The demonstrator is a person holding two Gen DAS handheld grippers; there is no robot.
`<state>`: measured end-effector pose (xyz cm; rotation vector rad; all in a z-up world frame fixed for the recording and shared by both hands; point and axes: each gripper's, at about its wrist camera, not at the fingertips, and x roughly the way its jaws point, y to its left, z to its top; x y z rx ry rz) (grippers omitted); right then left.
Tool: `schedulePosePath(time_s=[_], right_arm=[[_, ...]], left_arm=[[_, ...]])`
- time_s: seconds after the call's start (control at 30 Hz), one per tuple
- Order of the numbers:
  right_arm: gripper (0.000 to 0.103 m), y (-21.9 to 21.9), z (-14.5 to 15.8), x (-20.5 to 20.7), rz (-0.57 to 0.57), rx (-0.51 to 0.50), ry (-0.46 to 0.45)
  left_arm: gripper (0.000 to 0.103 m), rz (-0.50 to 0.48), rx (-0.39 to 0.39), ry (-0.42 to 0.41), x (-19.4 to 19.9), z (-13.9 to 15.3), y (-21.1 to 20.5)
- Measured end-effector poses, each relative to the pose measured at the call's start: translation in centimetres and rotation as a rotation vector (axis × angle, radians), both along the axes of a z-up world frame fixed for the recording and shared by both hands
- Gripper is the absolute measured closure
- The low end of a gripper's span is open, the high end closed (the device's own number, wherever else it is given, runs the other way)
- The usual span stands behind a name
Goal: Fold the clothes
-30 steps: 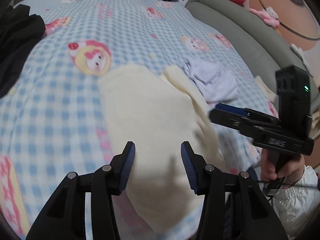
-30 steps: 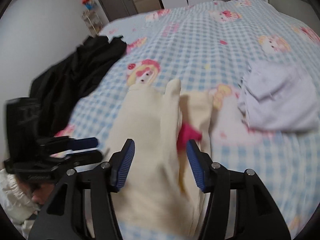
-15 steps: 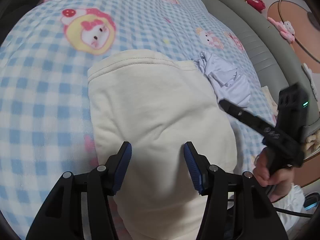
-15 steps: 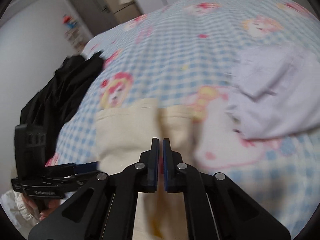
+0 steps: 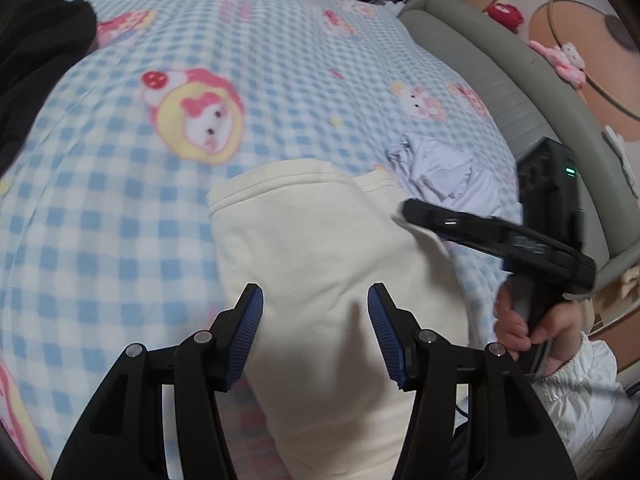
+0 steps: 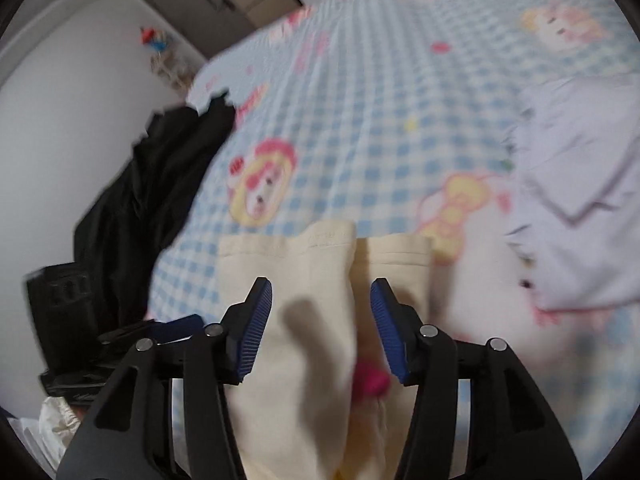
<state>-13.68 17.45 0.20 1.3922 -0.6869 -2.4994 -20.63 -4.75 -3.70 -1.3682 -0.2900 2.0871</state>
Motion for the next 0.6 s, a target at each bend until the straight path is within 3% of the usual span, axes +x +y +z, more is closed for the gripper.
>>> schedulePosePath(time_s=[0.03, 0.07, 0.17, 0.33, 0.47, 0.6], right_arm=[[0.087, -0.6, -0.6, -0.8, 0.016, 0.002, -0.020], [0.100, -0.8, -0.4, -0.6, 0.011, 0.019, 0.001], [0.101, -1.4, 0.5, 0.1, -0.007, 0.072, 0.070], [0.102, -0.4, 2.1, 2.0, -0.063, 0.132, 0.137], [0.102, 0.5, 1.2, 2.7, -0.073, 0.186, 0.122], [0.101, 2.1, -2.7, 2.4, -0.122, 0.166, 0.030]], left_arm=[[0.047, 0.001, -0.007, 0.000, 0.0, -0.1, -0.1], [0.047, -0.001, -0.012, 0.002, 0.0, -0.1, -0.2], [0.047, -0.019, 0.016, 0.022, -0.3, 0.2, -0.2], [0.048, -0.070, 0.176, 0.036, -1.9, 1.2, 0.8], [0.053, -0.052, 0.124, -0.045, -3.9, -0.9, 3.0], [0.054, -0.053, 0.055, -0.014, -2.8, -0.6, 3.7]])
